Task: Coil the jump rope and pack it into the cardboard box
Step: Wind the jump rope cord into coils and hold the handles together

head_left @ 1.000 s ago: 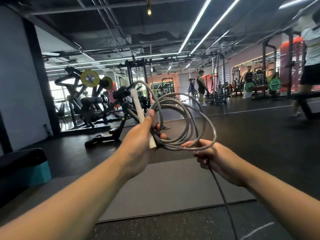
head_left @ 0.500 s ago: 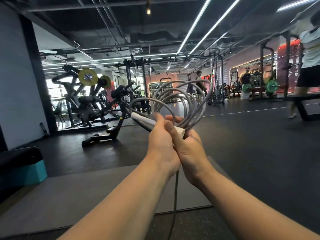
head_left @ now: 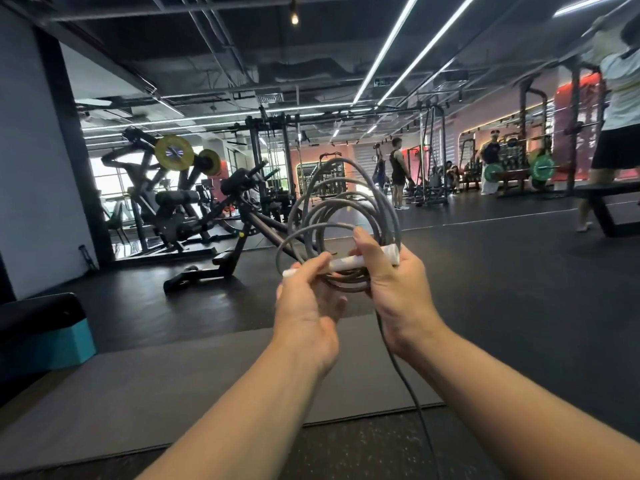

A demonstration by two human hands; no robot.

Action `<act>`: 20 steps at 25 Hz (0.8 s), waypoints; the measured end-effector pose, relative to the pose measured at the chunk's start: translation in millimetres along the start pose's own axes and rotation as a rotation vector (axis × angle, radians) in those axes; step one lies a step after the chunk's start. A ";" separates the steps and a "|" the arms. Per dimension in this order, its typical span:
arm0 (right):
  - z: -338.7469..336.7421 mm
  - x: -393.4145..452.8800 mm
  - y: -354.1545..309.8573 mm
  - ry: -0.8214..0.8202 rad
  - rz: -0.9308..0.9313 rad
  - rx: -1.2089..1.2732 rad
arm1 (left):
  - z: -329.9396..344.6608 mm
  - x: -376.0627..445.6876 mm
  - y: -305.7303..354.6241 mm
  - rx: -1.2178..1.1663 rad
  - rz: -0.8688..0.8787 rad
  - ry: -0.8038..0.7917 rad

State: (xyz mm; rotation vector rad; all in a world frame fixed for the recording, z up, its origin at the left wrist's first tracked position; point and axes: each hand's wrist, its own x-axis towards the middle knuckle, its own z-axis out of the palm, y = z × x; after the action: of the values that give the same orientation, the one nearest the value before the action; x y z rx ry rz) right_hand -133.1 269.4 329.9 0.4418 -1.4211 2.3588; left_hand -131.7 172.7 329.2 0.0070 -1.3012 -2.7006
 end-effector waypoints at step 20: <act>-18.1 17.4 -23.8 -0.227 0.169 -0.391 | -34.0 -25.8 16.1 0.778 0.486 -0.059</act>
State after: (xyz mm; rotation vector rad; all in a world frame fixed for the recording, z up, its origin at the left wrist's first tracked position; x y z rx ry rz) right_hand -139.4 298.2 348.0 0.5076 -2.0443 2.1260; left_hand -101.9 139.7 319.0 -0.2653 -1.9699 -1.6932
